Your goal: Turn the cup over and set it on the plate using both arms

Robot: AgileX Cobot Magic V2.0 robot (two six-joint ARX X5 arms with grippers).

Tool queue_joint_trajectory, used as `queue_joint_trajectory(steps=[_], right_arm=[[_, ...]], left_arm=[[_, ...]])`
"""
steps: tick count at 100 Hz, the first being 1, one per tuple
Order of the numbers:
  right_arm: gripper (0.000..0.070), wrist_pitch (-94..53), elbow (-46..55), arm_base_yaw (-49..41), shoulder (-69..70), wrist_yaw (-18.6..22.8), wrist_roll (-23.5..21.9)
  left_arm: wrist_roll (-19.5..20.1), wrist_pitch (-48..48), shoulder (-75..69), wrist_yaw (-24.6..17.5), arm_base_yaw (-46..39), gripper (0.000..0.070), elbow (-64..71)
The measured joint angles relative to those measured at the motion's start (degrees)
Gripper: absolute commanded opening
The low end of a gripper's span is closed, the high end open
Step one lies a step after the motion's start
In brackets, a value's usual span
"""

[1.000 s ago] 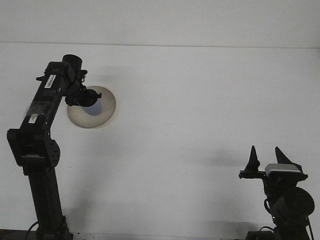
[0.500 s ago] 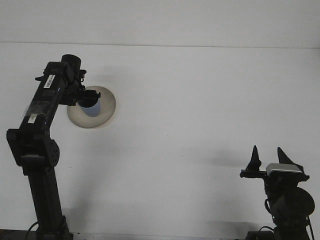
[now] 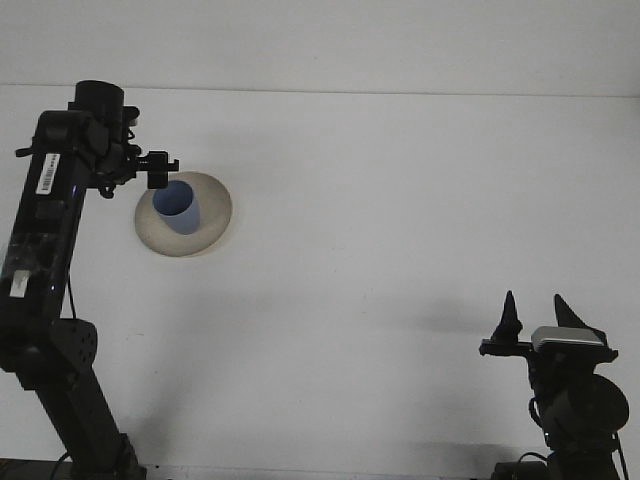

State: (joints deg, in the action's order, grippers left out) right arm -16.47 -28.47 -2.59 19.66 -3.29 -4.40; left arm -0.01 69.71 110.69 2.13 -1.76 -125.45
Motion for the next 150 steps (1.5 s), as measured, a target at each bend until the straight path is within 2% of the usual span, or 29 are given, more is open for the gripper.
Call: queue_joint_trajectory(steps=[23, 48, 86, 126, 150], right_arm=[[0.0485, -0.2, 0.0, 0.0, 0.0, 0.0, 0.0], [0.0485, -0.4, 0.0, 0.0, 0.0, 0.0, 0.0], [0.0485, -0.4, 0.0, 0.0, 0.0, 0.0, 0.0], [0.0485, -0.4, 0.0, 0.0, 0.0, 0.0, 0.0], [0.0485, -0.7, 0.0, 0.0, 0.0, 0.0, 0.0]], left_arm=[[-0.8, 1.9, -8.9, -3.9, 0.0, 0.0428, 0.0], [-1.4, 0.2, -19.3, -4.5, 2.0, 0.0428, 7.2], [-2.9, -25.5, -49.0, -4.9, 7.8, 0.0429, 45.5], [-2.8, -58.0, -78.3, -4.9, 8.3, 0.0429, 86.8], [-2.4, -60.2, -82.3, -4.9, 8.3, 0.0428, 91.6]])
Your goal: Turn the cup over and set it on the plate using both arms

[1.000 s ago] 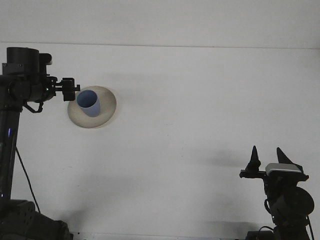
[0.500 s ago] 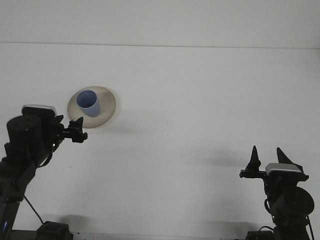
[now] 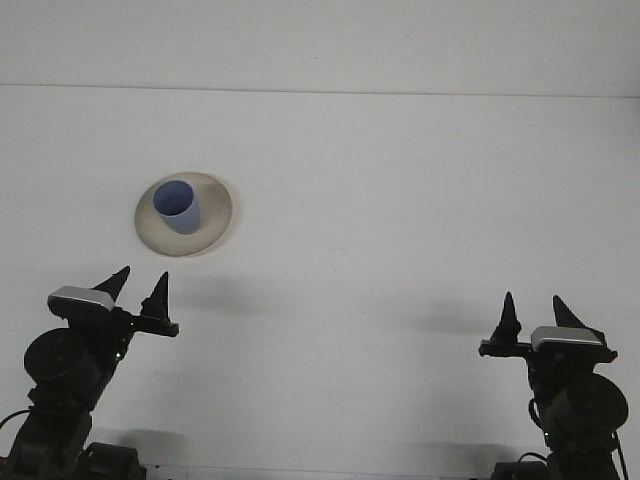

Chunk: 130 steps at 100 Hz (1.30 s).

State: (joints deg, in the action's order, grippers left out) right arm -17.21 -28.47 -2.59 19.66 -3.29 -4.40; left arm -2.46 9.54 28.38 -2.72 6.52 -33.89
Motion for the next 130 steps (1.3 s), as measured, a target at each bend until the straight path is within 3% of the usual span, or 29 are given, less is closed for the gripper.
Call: queue_joint_trajectory(steps=[17, 22, 28, 38, 45, 48, 130], right_arm=[[0.0483, 0.0, 0.0, 0.0, 0.0, 0.0, 0.0], [0.0453, 0.0, 0.0, 0.0, 0.0, 0.0, 0.0], [0.0338, 0.0, 0.0, 0.0, 0.0, 0.0, 0.0], [0.0102, 0.0, 0.0, 0.0, 0.0, 0.0, 0.0], [0.0003, 0.0, 0.0, 0.0, 0.0, 0.0, 0.0], [0.0003, 0.0, 0.0, 0.0, 0.0, 0.0, 0.0], [0.0003, 0.1, 0.0, 0.0, 0.0, 0.0, 0.0]], left_arm=[[0.0, 0.3, 0.0, 0.0, 0.0, 0.0421, 0.0], [0.0, 0.3, -0.1, 0.0, 0.0, 0.0418, 0.0], [0.0, 0.3, -0.1, 0.0, 0.0, 0.0381, 0.0], [0.0, 0.3, 0.0, 0.0, 0.0, 0.0183, 0.0], [0.0, 0.3, 0.0, 0.0, 0.0, 0.0045, 0.0], [0.0, 0.3, 0.0, 0.0, 0.0, 0.0, 0.0], [0.0, 0.3, 0.0, 0.0, 0.0, 0.0011, 0.0]])
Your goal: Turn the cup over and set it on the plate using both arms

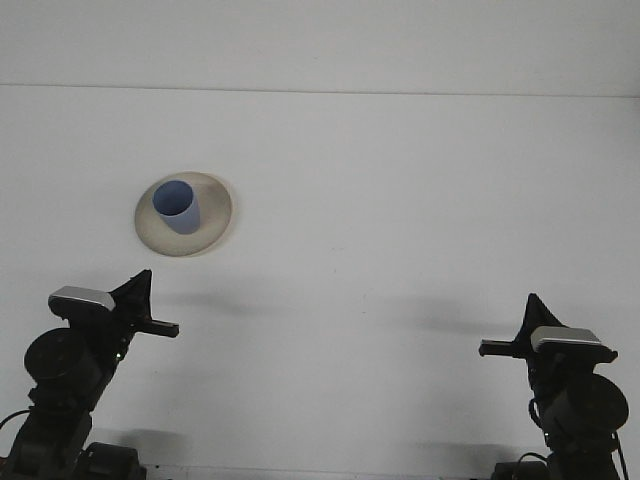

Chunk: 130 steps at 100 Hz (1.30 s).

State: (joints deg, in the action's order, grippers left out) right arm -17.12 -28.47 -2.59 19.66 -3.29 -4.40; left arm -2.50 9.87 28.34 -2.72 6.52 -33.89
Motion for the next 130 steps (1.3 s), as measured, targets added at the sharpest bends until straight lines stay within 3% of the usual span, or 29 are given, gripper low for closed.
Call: queue_joint_trajectory(steps=[31, 47, 87, 107, 130], right_arm=[[0.0003, 0.0, 0.0, 0.0, 0.0, 0.0, 0.0], [0.0003, 0.0, 0.0, 0.0, 0.0, 0.0, 0.0], [0.0003, 0.0, 0.0, 0.0, 0.0, 0.0, 0.0], [0.0003, 0.0, 0.0, 0.0, 0.0, 0.0, 0.0], [0.0003, 0.1, 0.0, 0.0, 0.0, 0.0, 0.0]], left_arm=[[0.0, -0.2, -0.9, 0.0, 0.0, 0.0011, 0.0], [0.1, -6.0, -3.7, 0.0, -0.3, 0.001, 1.3], [0.3, -19.5, -21.5, 0.0, -4.1, 0.0011, 24.0], [0.3, -19.5, -28.1, 0.0, -4.2, 0.0011, 31.9], [0.3, -21.0, -28.0, 0.0, -4.2, 0.0011, 32.0]])
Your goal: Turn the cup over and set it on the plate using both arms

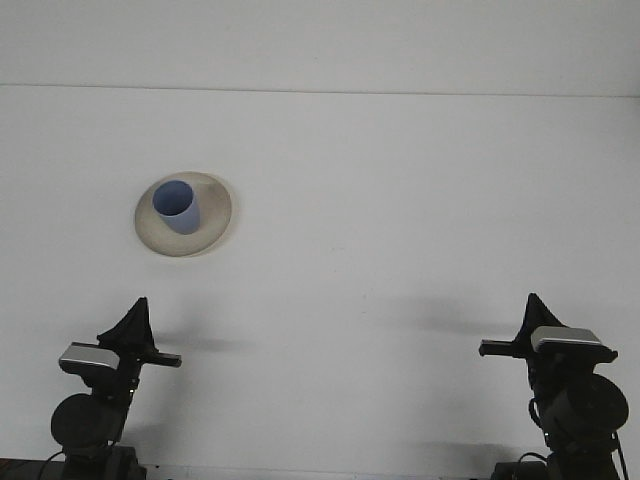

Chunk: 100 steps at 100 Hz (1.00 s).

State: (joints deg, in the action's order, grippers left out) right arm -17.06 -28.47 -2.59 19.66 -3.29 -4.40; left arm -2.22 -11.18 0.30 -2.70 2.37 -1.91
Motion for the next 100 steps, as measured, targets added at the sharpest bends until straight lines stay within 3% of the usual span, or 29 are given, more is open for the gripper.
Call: queue_joint_trajectory(steps=[100], right_arm=[[0.0003, 0.0, 0.0, 0.0, -0.1, 0.0, 0.0]], left_arm=[[0.0, -1.2, 0.0, 0.0, 0.0, 0.0011, 0.0]])
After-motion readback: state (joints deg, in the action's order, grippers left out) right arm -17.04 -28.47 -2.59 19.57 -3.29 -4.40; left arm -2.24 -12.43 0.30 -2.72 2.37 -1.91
